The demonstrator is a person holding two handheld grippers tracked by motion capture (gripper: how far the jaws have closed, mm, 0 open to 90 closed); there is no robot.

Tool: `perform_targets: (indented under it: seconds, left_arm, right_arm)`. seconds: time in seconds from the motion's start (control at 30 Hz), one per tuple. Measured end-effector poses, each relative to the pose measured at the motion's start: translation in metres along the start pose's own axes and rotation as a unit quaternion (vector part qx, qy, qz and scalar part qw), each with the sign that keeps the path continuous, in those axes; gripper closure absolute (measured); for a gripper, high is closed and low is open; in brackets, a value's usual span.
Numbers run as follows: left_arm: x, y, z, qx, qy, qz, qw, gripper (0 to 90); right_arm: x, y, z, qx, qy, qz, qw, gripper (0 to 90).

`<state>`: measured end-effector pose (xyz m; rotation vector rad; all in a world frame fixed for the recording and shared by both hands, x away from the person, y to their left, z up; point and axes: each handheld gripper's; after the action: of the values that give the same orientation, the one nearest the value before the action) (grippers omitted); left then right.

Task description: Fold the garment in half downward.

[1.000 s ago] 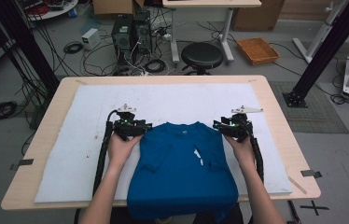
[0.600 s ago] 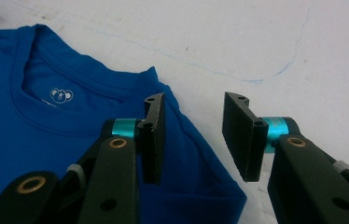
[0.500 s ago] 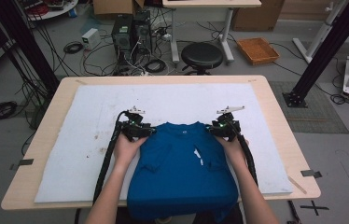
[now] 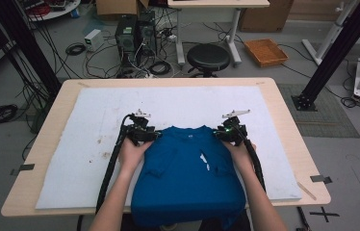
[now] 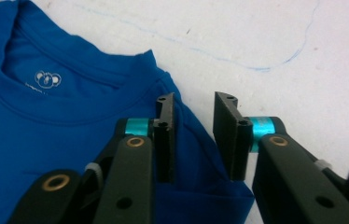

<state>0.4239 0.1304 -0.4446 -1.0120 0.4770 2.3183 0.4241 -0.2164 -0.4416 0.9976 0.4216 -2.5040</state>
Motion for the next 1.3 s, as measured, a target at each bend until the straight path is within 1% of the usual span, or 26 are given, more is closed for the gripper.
perform_targets:
  seconds: [0.03, 0.07, 0.13, 0.2, 0.23, 0.27, 0.33, 0.37, 0.43, 0.5, 0.53, 0.57, 0.73, 0.77, 0.83, 0.9, 0.93, 0.97, 1.0, 1.03, 1.1, 1.13, 1.17, 1.2, 1.27, 1.3]
  left_arm:
    - [-0.001, 0.000, 0.000, -0.005, -0.002, -0.004, 1.0000, 55.1]
    - [-0.002, 0.000, 0.001, -0.008, -0.001, -0.003, 1.0000, 53.9]
    - [-0.003, 0.000, 0.001, -0.005, 0.007, -0.002, 1.0000, 54.1]
    - [-0.002, 0.001, -0.002, -0.001, -0.002, -0.006, 1.0000, 54.7]
    - [-0.001, 0.001, -0.004, -0.004, -0.008, -0.012, 0.9999, 57.3]
    - [-0.002, 0.003, -0.004, -0.012, -0.009, -0.019, 0.9997, 57.3]
    - [-0.002, 0.004, -0.003, -0.025, -0.012, -0.031, 0.9991, 62.9]
    - [-0.002, 0.004, -0.003, -0.027, -0.013, -0.033, 0.9990, 67.7]
    - [-0.002, 0.003, -0.003, -0.031, -0.012, -0.032, 0.9989, 72.0]
    - [-0.002, 0.002, -0.003, -0.030, -0.010, -0.028, 0.9991, 78.5]
    - [-0.002, 0.001, -0.002, -0.021, -0.009, -0.025, 0.9994, 78.5]
    - [-0.001, 0.000, -0.003, -0.019, -0.009, -0.023, 0.9995, 83.0]
    - [-0.002, 0.002, -0.002, -0.021, -0.008, -0.032, 0.9992, 86.6]
    - [-0.002, 0.002, -0.001, -0.021, -0.005, -0.031, 0.9993, 86.9]
    - [-0.003, 0.001, 0.001, -0.019, -0.002, -0.027, 0.9995, 87.1]
    - [-0.003, 0.000, 0.003, -0.015, 0.007, -0.022, 0.9996, 87.0]
    - [-0.004, 0.000, 0.003, -0.013, 0.011, -0.020, 0.9997, 84.9]
    - [-0.004, -0.001, 0.003, -0.008, 0.014, -0.017, 0.9997, 76.0]
    - [-0.004, -0.003, 0.002, -0.001, 0.017, -0.010, 0.9998, 70.8]
    - [-0.003, -0.004, 0.001, 0.006, 0.019, -0.004, 0.9998, 70.3]
    - [-0.002, -0.006, -0.001, 0.015, 0.018, 0.003, 0.9997, 66.1]
    - [-0.002, -0.007, -0.002, 0.020, 0.016, 0.003, 0.9997, 66.1]
    - [-0.001, -0.007, -0.004, 0.023, 0.014, 0.004, 0.9996, 63.9]
    - [-0.001, -0.006, -0.006, 0.023, 0.013, 0.003, 0.9996, 63.4]
    - [-0.003, -0.005, -0.008, 0.022, 0.004, -0.009, 0.9997, 63.2]
    - [-0.006, -0.003, -0.009, 0.019, -0.001, -0.018, 0.9997, 62.9]
  right_arm:
    - [0.000, 0.000, 0.000, 0.002, -0.001, -0.001, 1.0000, 65.8]
    - [0.000, 0.000, 0.000, 0.002, -0.002, -0.002, 1.0000, 62.7]
    - [0.000, 0.000, -0.001, 0.002, -0.003, -0.003, 1.0000, 62.0]
    - [0.000, 0.000, -0.002, 0.000, -0.005, -0.004, 1.0000, 62.1]
    - [0.000, 0.000, -0.003, -0.001, -0.009, -0.001, 1.0000, 62.4]
    - [0.001, -0.001, -0.003, 0.004, -0.010, 0.002, 0.9999, 63.8]
    - [0.000, -0.002, -0.003, 0.008, -0.010, 0.014, 0.9998, 68.8]
    - [0.000, -0.002, -0.003, 0.005, -0.011, 0.015, 0.9998, 74.7]
    - [0.000, -0.003, -0.003, 0.004, -0.010, 0.019, 0.9998, 79.4]
    - [0.000, -0.004, -0.003, 0.006, -0.008, 0.023, 0.9997, 82.5]
    - [0.000, -0.004, -0.003, 0.006, -0.008, 0.023, 0.9997, 82.5]
    - [0.000, -0.004, -0.001, 0.005, -0.005, 0.020, 0.9998, 84.6]
    - [-0.001, -0.001, 0.002, 0.003, 0.004, 0.014, 0.9999, 86.6]
    - [-0.001, 0.000, 0.003, 0.003, 0.005, 0.010, 0.9999, 86.9]
    - [-0.002, 0.002, 0.005, -0.002, 0.013, 0.004, 0.9999, 87.3]
    - [-0.002, 0.004, 0.009, -0.003, 0.023, -0.004, 0.9997, 86.5]
    - [-0.002, 0.004, 0.009, -0.003, 0.023, -0.004, 0.9997, 86.5]
    - [-0.003, 0.006, 0.010, -0.003, 0.027, -0.010, 0.9996, 77.8]
    - [-0.003, 0.007, 0.010, -0.008, 0.030, -0.015, 0.9994, 76.2]
    - [-0.003, 0.008, 0.010, -0.011, 0.030, -0.022, 0.9992, 76.1]
    - [-0.004, 0.008, 0.009, -0.014, 0.032, -0.018, 0.9992, 74.4]
    - [-0.004, 0.008, 0.007, -0.017, 0.032, -0.017, 0.9992, 72.4]
    - [-0.006, 0.005, 0.002, -0.024, 0.029, -0.017, 0.9991, 70.0]
    - [-0.006, 0.004, 0.000, -0.024, 0.029, -0.018, 0.9991, 69.1]
    - [-0.006, 0.003, -0.002, -0.026, 0.032, -0.016, 0.9990, 69.1]
    - [-0.007, 0.002, -0.006, -0.027, 0.024, -0.019, 0.9992, 69.1]
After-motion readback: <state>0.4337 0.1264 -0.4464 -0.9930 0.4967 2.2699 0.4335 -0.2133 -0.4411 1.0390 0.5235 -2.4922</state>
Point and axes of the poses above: each handheld gripper's, and its own axes: z roughly backward along the jaws, x roughly out of its underside, y roughly to its right, and after that the axes turned 5 degrees about -z, right-handed
